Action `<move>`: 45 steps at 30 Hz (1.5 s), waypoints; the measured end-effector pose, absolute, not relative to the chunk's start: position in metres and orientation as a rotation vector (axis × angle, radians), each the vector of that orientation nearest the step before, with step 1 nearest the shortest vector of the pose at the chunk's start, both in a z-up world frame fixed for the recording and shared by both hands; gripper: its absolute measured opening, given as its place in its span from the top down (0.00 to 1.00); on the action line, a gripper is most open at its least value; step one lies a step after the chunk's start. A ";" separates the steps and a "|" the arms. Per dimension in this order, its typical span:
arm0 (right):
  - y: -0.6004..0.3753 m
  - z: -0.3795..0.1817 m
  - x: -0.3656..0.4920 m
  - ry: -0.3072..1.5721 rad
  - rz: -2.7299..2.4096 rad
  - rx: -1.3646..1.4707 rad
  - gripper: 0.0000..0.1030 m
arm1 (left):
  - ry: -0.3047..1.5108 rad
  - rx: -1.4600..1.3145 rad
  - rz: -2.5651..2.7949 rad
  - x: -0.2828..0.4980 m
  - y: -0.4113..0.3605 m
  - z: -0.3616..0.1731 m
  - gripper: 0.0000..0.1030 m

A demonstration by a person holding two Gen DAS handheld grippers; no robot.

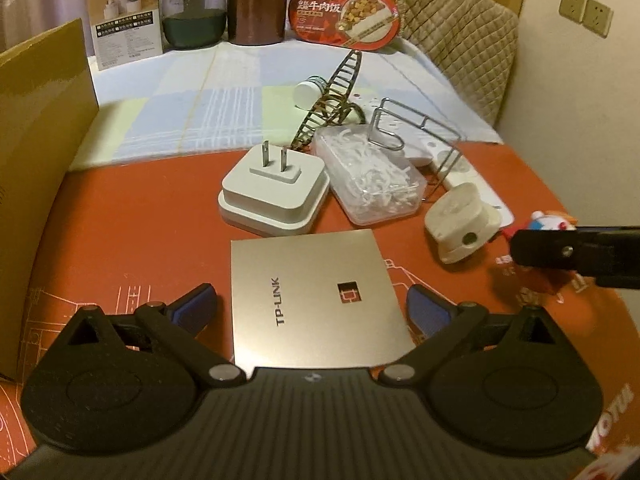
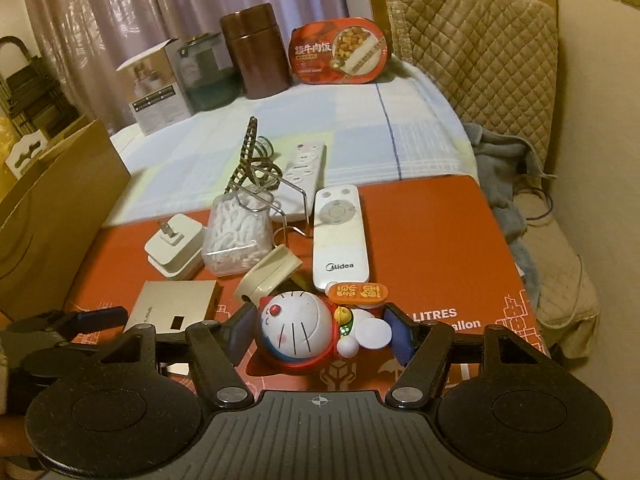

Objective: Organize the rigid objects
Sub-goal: 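Lift the figure toward the cardboard box while the left gripper approaches the gold TP-LINK panel, then grasp the gold TP-LINK panel with the left gripper while the right carries the figure, then carry both items over the cardboard box and open both grippers to drop them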

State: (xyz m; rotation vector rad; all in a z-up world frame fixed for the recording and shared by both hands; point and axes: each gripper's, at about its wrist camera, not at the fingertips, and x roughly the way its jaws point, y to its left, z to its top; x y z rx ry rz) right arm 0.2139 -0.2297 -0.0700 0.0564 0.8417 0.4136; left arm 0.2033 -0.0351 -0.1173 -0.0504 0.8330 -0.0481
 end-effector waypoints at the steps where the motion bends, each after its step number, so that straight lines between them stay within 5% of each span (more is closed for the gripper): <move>1: -0.229 -0.070 0.214 0.840 0.416 0.054 0.38 | 0.831 -0.046 -0.045 0.204 -0.036 -0.118 0.05; 5: -0.226 -0.070 0.215 0.840 0.423 0.044 0.38 | 0.826 -0.008 -0.057 0.199 -0.034 -0.118 0.14; 24: -0.209 -0.051 0.206 0.771 0.451 0.049 0.38 | 0.798 0.024 -0.131 0.161 -0.007 -0.099 0.16; 35: -0.193 -0.012 0.181 0.697 0.480 0.117 0.38 | 0.694 0.024 -0.146 0.138 0.016 -0.022 0.16; 45: -0.110 0.043 0.151 0.634 0.684 0.110 0.38 | 0.634 0.040 -0.024 0.105 0.122 0.047 0.16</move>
